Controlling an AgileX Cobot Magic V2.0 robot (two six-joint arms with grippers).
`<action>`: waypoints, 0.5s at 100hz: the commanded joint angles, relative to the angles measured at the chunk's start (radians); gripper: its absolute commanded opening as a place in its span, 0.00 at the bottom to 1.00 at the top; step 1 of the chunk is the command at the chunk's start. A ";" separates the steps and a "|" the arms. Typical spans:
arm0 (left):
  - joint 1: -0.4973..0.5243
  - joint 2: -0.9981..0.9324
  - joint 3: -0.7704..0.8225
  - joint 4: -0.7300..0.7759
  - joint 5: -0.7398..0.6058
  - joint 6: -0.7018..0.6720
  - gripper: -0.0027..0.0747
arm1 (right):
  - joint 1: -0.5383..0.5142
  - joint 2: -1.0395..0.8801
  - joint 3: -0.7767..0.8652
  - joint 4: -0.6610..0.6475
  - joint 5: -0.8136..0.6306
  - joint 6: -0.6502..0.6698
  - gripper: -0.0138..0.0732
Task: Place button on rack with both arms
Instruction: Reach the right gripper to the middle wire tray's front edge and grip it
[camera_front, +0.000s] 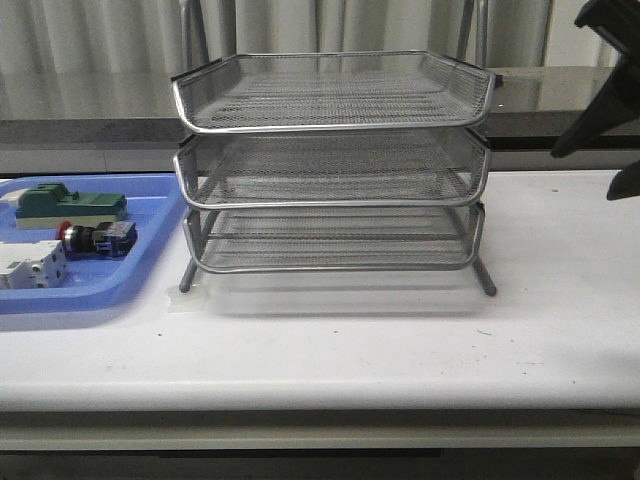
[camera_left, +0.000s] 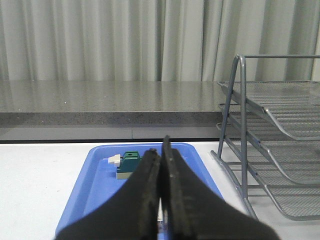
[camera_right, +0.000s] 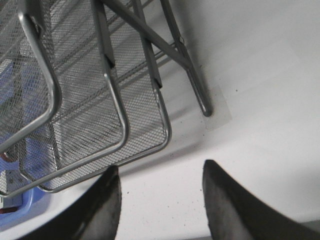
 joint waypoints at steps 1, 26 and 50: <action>-0.006 -0.032 0.043 -0.003 -0.080 -0.006 0.01 | -0.003 0.017 -0.063 0.033 -0.022 -0.039 0.61; -0.006 -0.032 0.043 -0.003 -0.080 -0.006 0.01 | 0.037 0.127 -0.151 0.130 0.007 -0.157 0.61; -0.006 -0.032 0.043 -0.003 -0.080 -0.006 0.01 | 0.055 0.228 -0.210 0.289 0.021 -0.303 0.61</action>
